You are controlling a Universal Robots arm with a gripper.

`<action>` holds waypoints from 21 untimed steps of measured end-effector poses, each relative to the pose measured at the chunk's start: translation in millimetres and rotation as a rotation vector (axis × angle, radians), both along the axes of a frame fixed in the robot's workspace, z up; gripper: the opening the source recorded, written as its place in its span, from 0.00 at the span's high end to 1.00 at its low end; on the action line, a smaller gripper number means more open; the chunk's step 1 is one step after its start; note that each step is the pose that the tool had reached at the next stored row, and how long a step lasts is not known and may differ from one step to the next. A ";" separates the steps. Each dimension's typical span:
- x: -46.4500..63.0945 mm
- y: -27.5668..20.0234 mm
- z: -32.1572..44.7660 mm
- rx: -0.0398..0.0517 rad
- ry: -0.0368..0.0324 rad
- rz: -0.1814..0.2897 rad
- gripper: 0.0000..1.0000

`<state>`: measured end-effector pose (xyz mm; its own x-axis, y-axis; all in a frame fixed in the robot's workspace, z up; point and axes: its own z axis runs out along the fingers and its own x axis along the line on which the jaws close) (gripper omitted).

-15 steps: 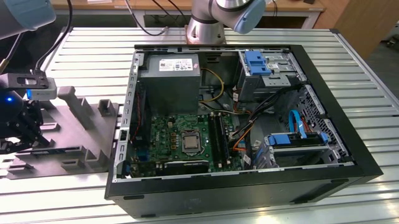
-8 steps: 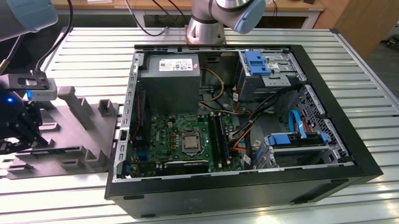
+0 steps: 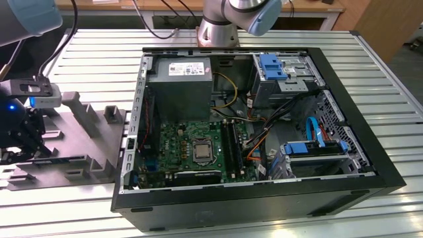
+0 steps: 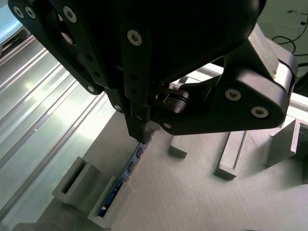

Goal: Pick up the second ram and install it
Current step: 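Pick up the second ram and move it above second insertion slot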

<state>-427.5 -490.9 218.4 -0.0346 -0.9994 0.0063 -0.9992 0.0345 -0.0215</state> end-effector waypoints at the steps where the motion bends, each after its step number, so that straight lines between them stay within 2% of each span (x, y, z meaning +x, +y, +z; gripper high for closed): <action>1: 0.0 0.0 0.0 -0.0001 0.0001 0.000 0.90; 13: -0.1 -0.6 -1.0 0.0000 0.0001 0.004 0.90; 14: -0.1 -0.6 -1.0 0.0000 0.0001 0.004 0.89; 15: -0.1 -0.6 -1.0 0.0000 0.0000 0.004 0.83; 16: 0.0 -0.6 -1.0 0.0000 0.0001 0.005 0.83; 17: 0.0 -0.6 -1.0 0.0000 0.0000 0.005 0.77; 18: -0.1 -0.6 -1.0 0.0000 0.0000 0.005 0.77; 19: -0.1 -0.5 -1.0 0.0000 0.0000 0.005 0.70; 21: 0.0 -0.5 -2.3 0.0003 -0.0004 0.007 0.70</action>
<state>-427.5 -491.4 216.1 -0.0276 -0.9996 0.0059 -0.9994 0.0275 -0.0219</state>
